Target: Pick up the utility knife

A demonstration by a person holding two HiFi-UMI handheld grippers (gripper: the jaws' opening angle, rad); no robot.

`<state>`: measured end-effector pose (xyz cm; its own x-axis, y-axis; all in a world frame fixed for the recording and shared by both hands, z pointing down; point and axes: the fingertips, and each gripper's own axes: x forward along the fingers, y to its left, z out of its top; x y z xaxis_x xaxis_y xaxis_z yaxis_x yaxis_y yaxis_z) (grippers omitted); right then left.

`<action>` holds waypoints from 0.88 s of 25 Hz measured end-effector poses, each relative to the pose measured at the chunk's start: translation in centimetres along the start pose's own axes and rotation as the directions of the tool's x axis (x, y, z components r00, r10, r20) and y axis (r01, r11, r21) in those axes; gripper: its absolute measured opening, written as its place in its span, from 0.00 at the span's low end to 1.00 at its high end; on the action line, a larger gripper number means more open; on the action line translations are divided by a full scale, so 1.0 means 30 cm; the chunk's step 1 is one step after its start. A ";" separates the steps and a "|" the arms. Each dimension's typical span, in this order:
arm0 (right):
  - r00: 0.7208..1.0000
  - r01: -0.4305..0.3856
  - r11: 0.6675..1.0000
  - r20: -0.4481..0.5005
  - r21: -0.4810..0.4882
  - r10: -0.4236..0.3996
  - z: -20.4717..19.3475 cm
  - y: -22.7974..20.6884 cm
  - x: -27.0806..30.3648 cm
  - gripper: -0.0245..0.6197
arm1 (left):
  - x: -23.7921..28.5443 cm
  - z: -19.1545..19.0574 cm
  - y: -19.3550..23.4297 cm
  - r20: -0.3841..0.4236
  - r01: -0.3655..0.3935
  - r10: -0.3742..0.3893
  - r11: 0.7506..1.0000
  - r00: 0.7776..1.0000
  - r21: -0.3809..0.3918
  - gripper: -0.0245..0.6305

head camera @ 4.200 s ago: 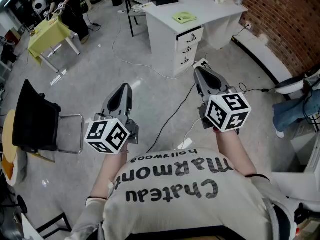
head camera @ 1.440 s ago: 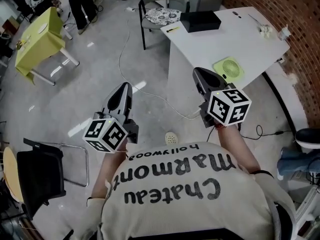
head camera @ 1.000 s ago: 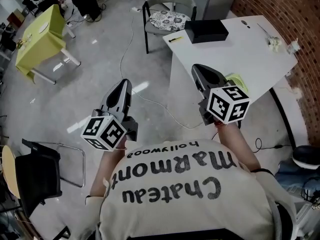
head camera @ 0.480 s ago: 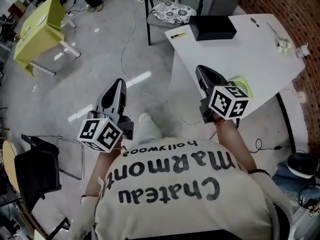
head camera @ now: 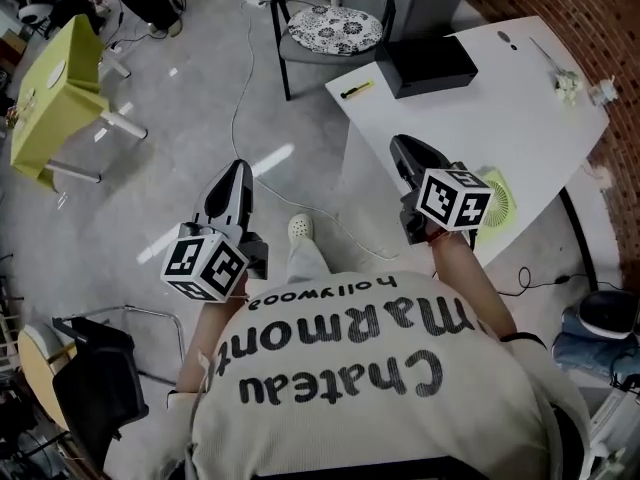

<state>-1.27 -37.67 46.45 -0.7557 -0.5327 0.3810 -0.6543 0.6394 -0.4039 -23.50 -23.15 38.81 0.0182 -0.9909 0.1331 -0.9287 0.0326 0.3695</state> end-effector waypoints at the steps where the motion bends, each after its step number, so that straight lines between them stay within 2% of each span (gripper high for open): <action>1: 1.000 0.010 1.000 -0.002 0.024 -0.010 0.007 -0.009 0.038 0.11 | 0.037 0.017 0.030 -0.008 0.006 -0.006 1.000 1.000 0.001 0.04; 4: 0.999 0.051 0.995 -0.007 0.081 -0.050 0.039 -0.033 0.144 0.12 | 0.156 0.086 0.102 -0.021 0.048 -0.047 0.999 0.999 0.008 0.04; 11: 0.985 0.172 0.977 -0.026 0.124 -0.170 0.107 -0.087 0.372 0.18 | 0.400 0.228 0.284 -0.021 0.127 -0.126 0.992 0.992 0.024 0.04; 17: 0.962 0.275 0.948 -0.043 0.162 -0.271 0.114 -0.131 0.513 0.19 | 0.519 0.281 0.441 -0.021 0.150 -0.150 0.989 0.989 0.016 0.04; 22: 0.927 0.376 0.908 -0.091 0.184 -0.365 0.091 -0.176 0.586 0.20 | 0.594 0.284 0.543 -0.051 0.159 -0.159 0.987 0.986 -0.012 0.04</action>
<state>-11.17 -51.92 53.00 -0.4591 -0.6765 0.5758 -0.8833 0.2786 -0.3769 -41.46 -41.38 39.38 0.1845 -0.9756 0.1192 -0.9096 -0.1235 0.3968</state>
